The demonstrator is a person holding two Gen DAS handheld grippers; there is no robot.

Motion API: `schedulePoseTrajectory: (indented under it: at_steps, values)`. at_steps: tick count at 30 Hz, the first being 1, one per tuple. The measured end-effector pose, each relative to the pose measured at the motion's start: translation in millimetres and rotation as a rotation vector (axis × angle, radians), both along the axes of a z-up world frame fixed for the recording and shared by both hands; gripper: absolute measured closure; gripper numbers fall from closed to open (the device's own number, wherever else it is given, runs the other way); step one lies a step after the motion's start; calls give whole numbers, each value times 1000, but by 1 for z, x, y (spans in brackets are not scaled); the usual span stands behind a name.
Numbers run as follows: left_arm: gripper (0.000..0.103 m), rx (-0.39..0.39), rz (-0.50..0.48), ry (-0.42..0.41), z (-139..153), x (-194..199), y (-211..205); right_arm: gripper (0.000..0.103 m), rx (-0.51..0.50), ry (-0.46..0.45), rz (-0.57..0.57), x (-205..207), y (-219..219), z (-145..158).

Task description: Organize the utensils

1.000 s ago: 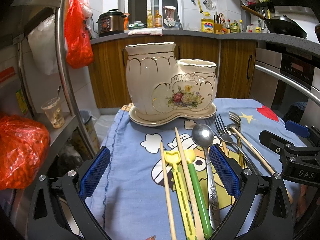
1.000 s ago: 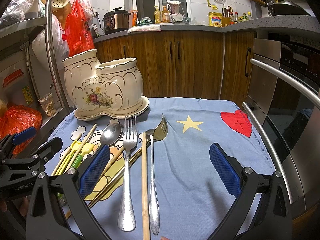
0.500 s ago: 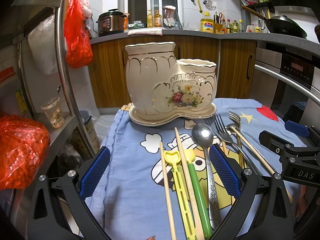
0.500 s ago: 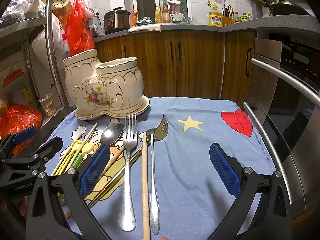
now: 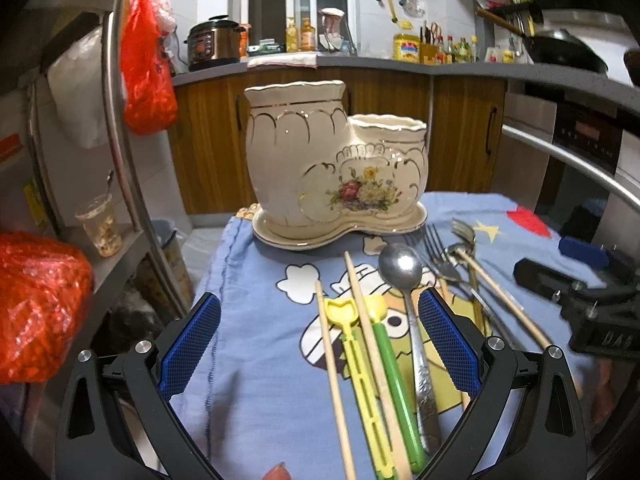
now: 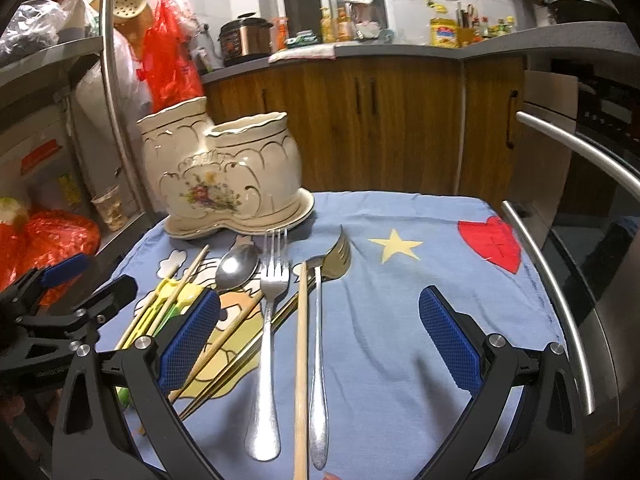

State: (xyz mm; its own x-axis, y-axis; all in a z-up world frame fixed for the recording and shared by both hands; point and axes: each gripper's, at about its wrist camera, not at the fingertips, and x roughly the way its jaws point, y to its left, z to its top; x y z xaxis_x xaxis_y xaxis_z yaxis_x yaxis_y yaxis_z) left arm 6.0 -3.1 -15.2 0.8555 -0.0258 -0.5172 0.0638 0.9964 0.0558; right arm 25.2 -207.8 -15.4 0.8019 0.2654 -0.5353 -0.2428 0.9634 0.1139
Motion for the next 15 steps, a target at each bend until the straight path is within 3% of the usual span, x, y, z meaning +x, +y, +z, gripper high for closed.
schedulePoseTrajectory:
  at_steps: [7, 12, 15]
  values:
    - [5, 9, -22, -14, 28, -16, 11, 5, 4, 51, 50, 4, -17, 18]
    - [5, -9, -81, 75, 39, -8, 30, 5, -26, 51, 34, 9, -20, 24]
    - [5, 2, -65, 90, 43, -2, 40, 5, -15, 56, 77, 12, -20, 27]
